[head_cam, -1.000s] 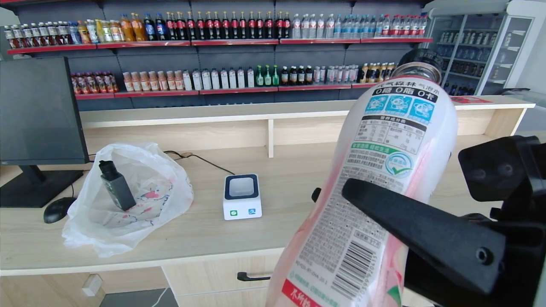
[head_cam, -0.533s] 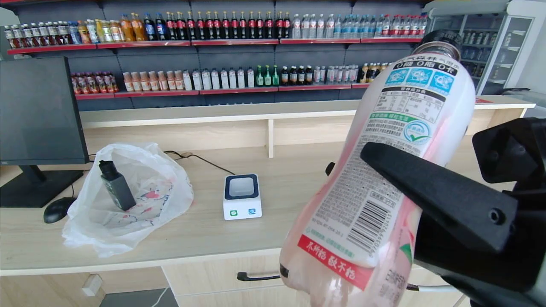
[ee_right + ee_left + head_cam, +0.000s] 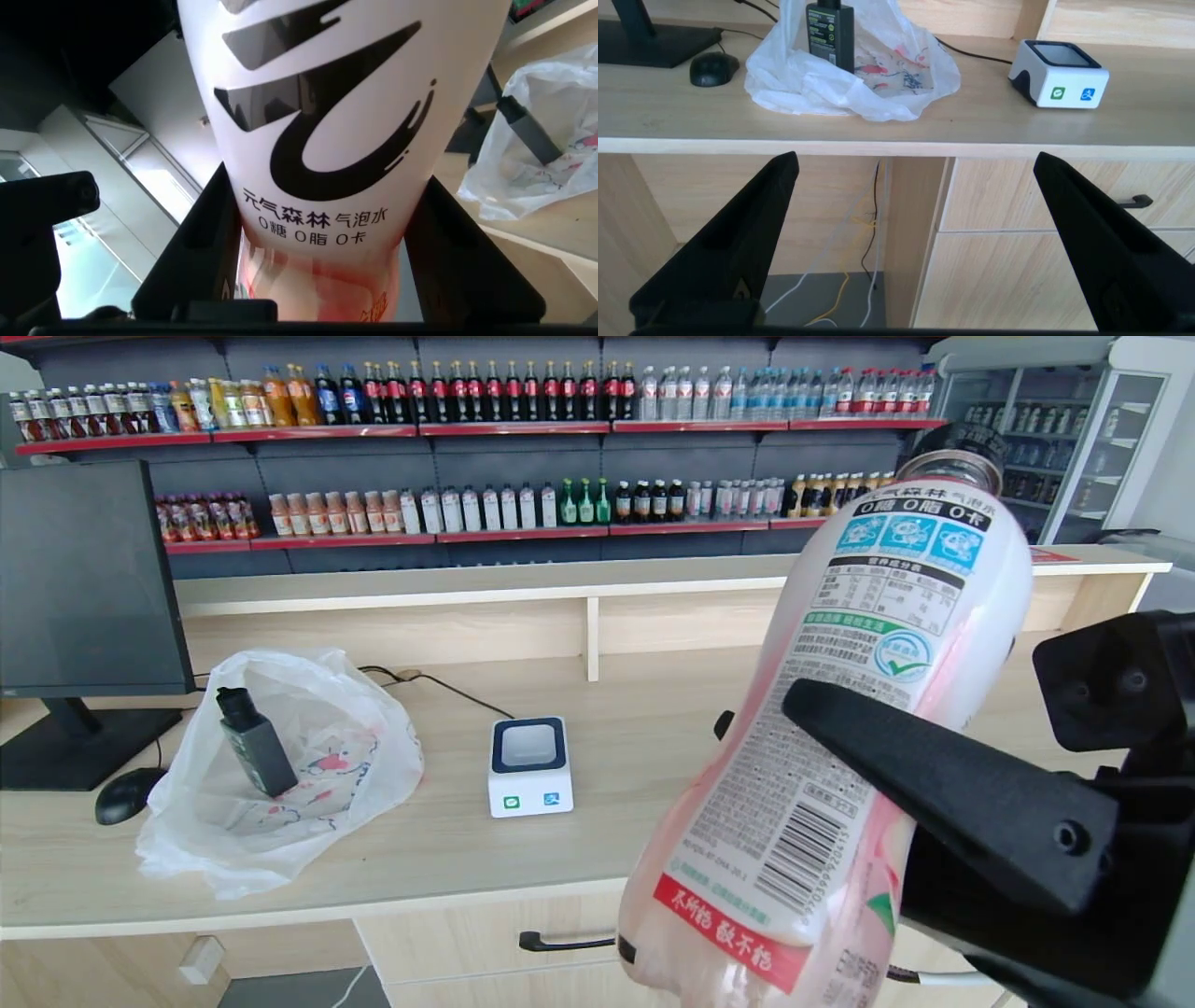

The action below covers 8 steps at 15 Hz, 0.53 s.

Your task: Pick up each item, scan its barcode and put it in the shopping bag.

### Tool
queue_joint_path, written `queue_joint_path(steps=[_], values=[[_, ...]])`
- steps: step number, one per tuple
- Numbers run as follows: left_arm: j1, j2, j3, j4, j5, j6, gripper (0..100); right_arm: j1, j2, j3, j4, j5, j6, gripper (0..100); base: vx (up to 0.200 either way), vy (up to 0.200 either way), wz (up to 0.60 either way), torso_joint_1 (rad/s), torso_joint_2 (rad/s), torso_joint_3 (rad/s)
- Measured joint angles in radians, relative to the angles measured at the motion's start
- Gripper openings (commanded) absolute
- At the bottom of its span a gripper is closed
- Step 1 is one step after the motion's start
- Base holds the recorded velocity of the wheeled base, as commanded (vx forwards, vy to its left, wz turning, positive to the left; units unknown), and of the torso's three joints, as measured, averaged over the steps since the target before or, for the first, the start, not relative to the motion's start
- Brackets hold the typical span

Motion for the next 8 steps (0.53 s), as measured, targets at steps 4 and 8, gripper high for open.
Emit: queue_joint_path(steps=[4, 8], values=[[0.000, 0.000, 0.000, 0.000, 0.000, 0.000, 100, -0.002, 0.002, 0.058, -0.003, 0.023, -0.105, 0, 0.000, 0.000, 0.00, 0.000, 0.00, 0.000], [0.001, 0.000, 0.000, 0.000, 0.000, -0.001, 100, -0.042, 0.027, 0.157, 0.000, 0.105, -0.308, 0, 0.000, 0.000, 0.00, 0.000, 0.00, 0.000]])
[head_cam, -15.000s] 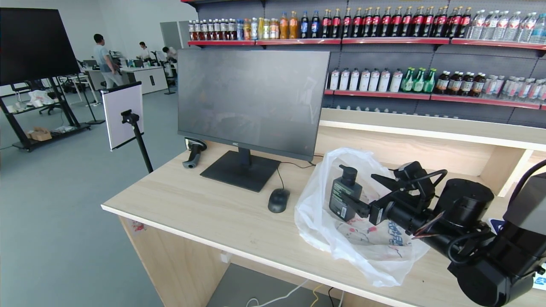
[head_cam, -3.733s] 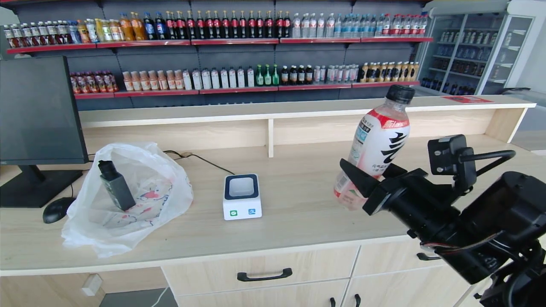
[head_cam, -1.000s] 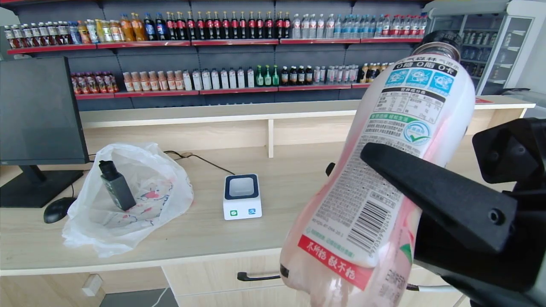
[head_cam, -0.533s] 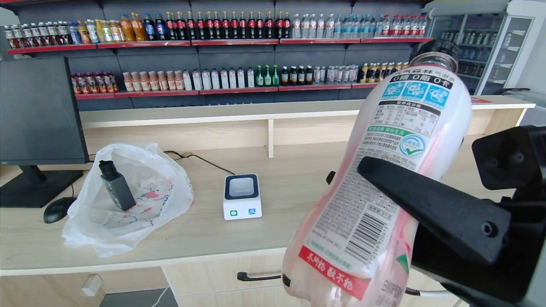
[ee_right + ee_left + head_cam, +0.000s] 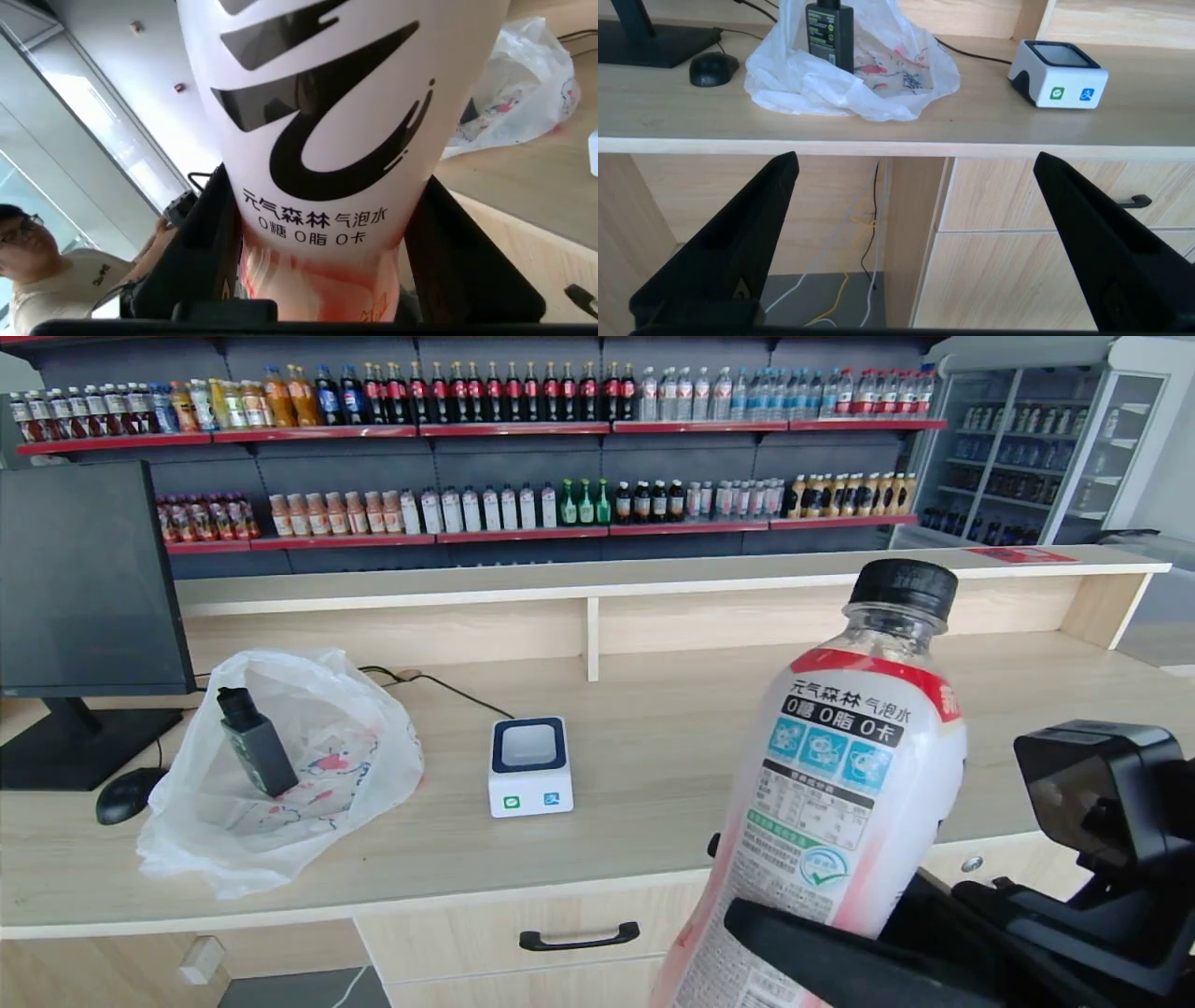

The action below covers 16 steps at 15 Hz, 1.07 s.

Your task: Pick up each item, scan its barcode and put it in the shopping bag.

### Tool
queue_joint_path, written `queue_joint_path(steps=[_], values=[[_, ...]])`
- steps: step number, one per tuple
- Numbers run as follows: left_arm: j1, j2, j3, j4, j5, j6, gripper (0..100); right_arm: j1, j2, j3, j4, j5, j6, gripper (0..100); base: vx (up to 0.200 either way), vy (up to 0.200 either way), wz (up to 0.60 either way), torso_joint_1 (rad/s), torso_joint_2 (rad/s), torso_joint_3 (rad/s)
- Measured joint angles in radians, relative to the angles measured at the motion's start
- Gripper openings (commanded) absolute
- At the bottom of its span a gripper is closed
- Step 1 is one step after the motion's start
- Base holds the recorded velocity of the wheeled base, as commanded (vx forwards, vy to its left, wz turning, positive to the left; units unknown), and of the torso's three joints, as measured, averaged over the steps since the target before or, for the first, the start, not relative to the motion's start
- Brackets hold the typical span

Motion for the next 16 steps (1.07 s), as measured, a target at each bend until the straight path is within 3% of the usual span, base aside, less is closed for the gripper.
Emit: queue_joint_path(steps=[9, 16], values=[[0.000, 0.000, 0.000, 0.000, 0.000, 0.000, 100, -0.462, 0.112, 0.100, 0.000, -0.035, -0.606, 0, 0.000, 0.000, 0.00, 0.000, 0.00, 0.000], [0.001, 0.000, 0.000, 0.000, 0.000, -0.005, 100, -0.508, 0.134, 0.166, -0.002, -0.037, -0.656, 0, 0.000, 0.200, 0.00, 0.003, 0.00, 0.002]])
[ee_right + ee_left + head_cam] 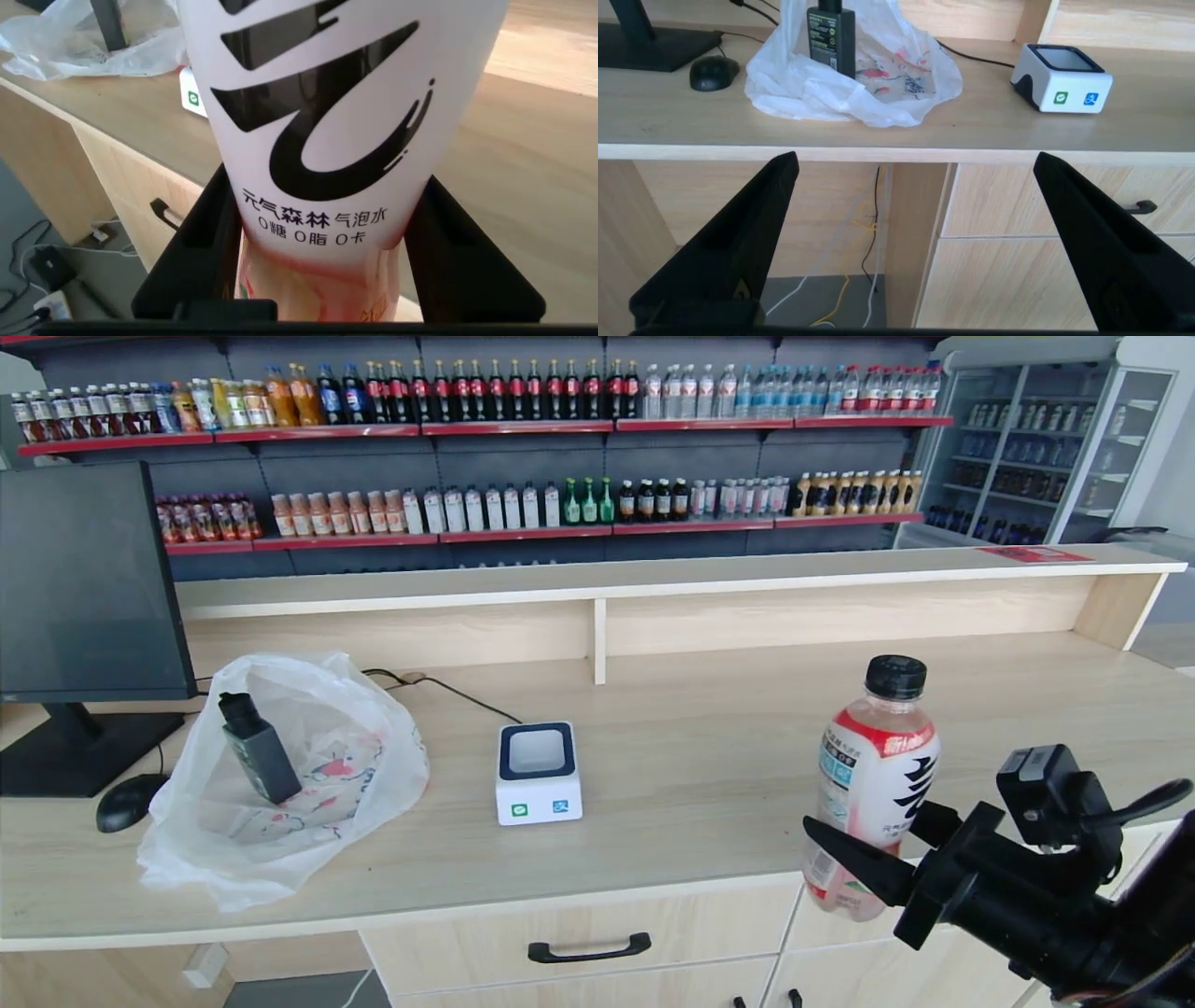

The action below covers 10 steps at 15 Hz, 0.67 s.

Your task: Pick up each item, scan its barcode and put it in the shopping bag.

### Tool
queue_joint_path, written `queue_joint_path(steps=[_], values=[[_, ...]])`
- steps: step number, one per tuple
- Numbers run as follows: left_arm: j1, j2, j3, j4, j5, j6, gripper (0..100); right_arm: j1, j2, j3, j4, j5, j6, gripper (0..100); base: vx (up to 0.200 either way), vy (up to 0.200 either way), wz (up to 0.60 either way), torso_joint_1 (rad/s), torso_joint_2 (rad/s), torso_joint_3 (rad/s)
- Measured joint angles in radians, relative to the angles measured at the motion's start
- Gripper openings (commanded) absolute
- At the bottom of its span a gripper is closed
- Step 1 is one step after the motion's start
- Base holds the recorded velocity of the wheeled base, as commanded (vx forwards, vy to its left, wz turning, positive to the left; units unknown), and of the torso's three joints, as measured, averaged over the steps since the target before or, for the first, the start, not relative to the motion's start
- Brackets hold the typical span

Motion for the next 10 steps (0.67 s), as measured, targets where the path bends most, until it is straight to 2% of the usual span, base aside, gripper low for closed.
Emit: queue_joint_path(steps=[8, 10], values=[[-0.001, 0.000, 0.000, 0.000, 0.000, 0.000, 100, -0.020, 0.009, -0.006, 0.002, 0.002, 0.001, 0, 0.000, 0.200, 0.00, 0.002, 0.00, 0.002], [0.000, 0.000, 0.000, 0.001, 0.000, 0.001, 100, -0.020, 0.011, -0.009, 0.002, 0.001, 0.001, 0, 0.000, 0.000, 0.00, 0.000, 0.00, 0.000]])
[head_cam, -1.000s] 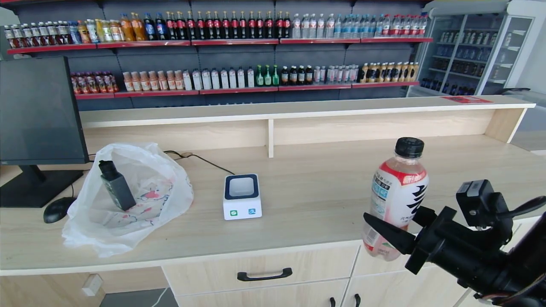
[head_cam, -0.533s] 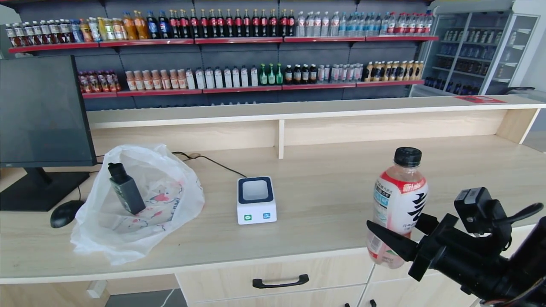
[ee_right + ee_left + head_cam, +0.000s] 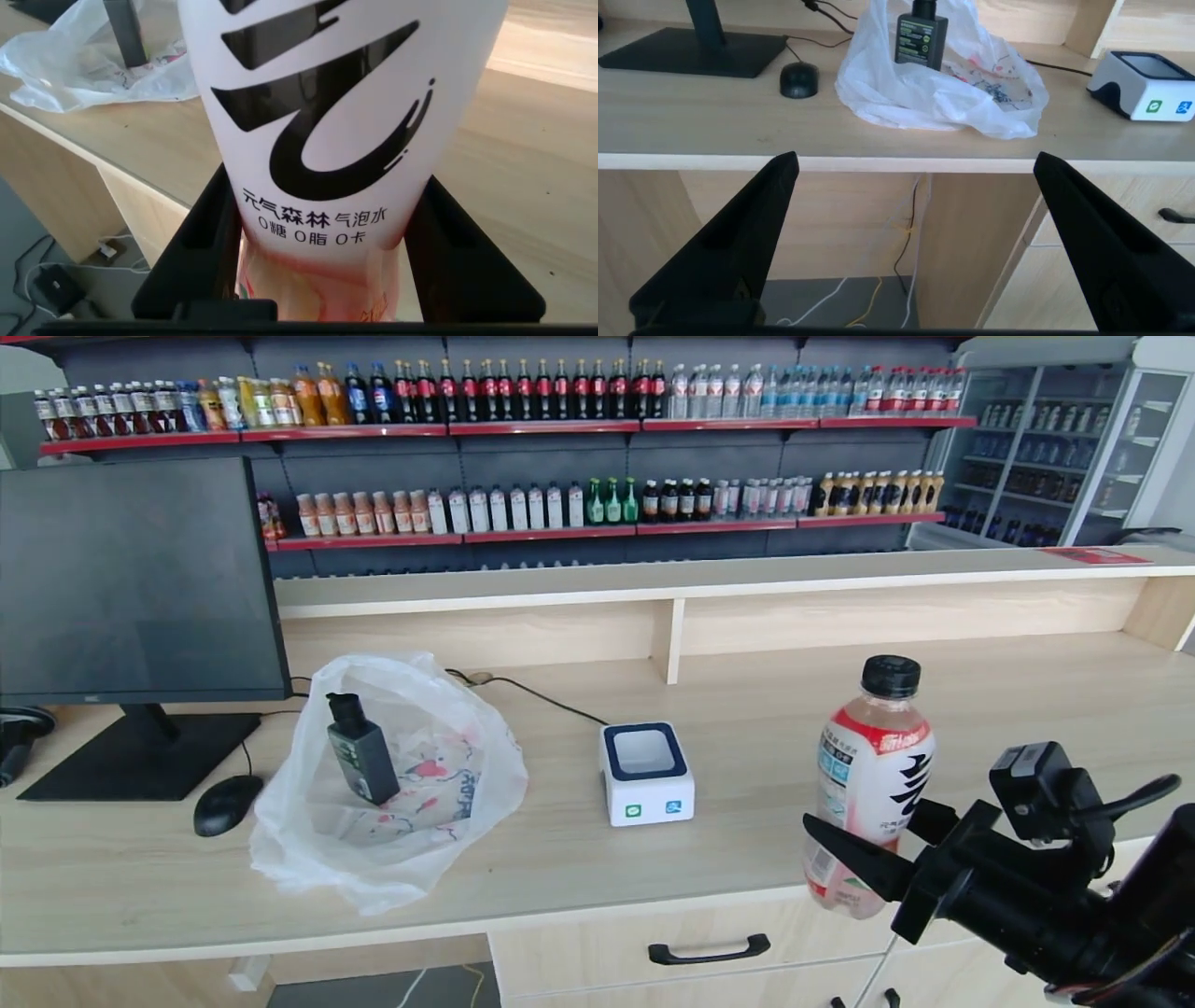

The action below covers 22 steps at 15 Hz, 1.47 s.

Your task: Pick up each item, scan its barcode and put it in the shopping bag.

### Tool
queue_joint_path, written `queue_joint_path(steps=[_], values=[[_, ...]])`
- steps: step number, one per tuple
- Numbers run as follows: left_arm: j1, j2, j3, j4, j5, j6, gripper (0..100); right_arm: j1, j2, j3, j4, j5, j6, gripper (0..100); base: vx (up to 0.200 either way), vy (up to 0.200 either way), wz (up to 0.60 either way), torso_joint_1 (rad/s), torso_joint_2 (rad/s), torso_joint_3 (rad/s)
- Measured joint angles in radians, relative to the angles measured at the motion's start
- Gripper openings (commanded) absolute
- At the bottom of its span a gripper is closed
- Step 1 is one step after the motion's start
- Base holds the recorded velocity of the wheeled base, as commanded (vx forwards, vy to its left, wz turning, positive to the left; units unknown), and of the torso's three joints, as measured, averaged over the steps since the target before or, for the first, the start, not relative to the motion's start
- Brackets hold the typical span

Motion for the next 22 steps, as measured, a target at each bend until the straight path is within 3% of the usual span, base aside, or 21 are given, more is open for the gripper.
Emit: queue_joint_path(steps=[5, 11, 18, 22], values=[[0.000, 0.000, 0.000, -0.001, 0.000, 0.002, 100, -0.001, 0.001, -0.001, -0.001, 0.001, -0.001, 0, 0.000, 0.000, 0.00, 0.000, 0.00, 0.000], [0.000, 0.000, 0.000, -0.001, 0.000, 0.001, 100, -0.004, 0.002, -0.003, 0.001, 0.000, -0.004, 0, 0.167, 0.000, 0.00, 0.003, 0.00, 0.004], [0.000, 0.000, 0.000, 0.000, 0.000, 0.001, 100, -0.005, 0.023, -0.152, -0.005, 0.012, -0.049, 0, 0.000, 0.000, 0.00, 0.000, 0.00, 0.000], [0.000, 0.000, 0.000, 0.000, 0.000, 0.001, 100, 0.018, 0.051, -0.264, -0.002, 0.146, -0.170, 0, 0.000, 0.000, 0.00, 0.000, 0.00, 0.000]])
